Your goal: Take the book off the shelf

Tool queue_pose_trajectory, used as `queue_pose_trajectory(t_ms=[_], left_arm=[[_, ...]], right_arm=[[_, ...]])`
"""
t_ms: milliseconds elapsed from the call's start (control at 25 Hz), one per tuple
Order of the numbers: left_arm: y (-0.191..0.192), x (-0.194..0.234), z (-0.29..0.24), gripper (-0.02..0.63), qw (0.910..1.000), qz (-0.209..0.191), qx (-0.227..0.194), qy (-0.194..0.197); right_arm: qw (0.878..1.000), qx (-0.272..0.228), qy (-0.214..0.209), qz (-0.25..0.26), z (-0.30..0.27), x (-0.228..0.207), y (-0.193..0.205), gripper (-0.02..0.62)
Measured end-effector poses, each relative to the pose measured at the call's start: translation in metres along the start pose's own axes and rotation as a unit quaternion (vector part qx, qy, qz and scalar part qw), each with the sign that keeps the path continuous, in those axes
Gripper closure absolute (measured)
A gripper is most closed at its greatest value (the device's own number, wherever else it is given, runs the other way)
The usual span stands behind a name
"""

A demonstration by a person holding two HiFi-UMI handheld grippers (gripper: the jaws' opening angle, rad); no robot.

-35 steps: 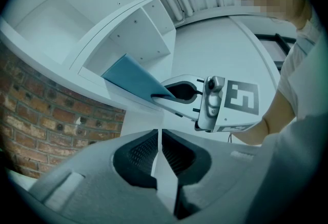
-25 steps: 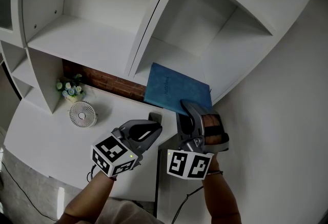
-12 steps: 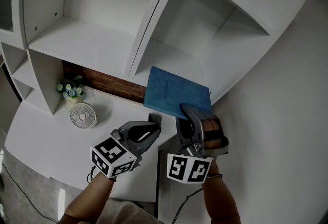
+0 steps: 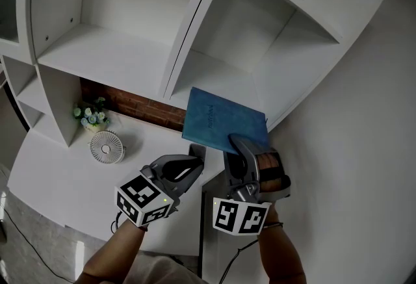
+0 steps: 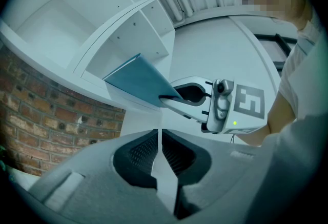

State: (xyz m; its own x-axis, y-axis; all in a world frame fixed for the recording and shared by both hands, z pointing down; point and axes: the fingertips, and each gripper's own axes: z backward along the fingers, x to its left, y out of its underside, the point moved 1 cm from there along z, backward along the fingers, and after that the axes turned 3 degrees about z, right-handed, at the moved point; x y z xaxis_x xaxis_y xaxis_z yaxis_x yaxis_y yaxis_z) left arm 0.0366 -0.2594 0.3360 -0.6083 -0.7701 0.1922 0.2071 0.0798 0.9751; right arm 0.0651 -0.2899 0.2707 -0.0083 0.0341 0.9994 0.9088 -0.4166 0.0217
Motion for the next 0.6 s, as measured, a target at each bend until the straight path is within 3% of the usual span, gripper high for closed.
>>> queue_pose_trajectory(t_ms=[360,600], left_arm=[[-0.002,-0.001,0.002,0.595,1.0,-0.002,-0.001,0.0],[-0.003,-0.002,0.002,0.595,1.0,-0.003,-0.002,0.0]], right_arm=[[1.0,-0.003,0.007,-0.02,0.006,-0.004,-0.001,0.541],[0.997,-0.014,0.024,-0.068,0.011,-0.009,0.001,0.541]])
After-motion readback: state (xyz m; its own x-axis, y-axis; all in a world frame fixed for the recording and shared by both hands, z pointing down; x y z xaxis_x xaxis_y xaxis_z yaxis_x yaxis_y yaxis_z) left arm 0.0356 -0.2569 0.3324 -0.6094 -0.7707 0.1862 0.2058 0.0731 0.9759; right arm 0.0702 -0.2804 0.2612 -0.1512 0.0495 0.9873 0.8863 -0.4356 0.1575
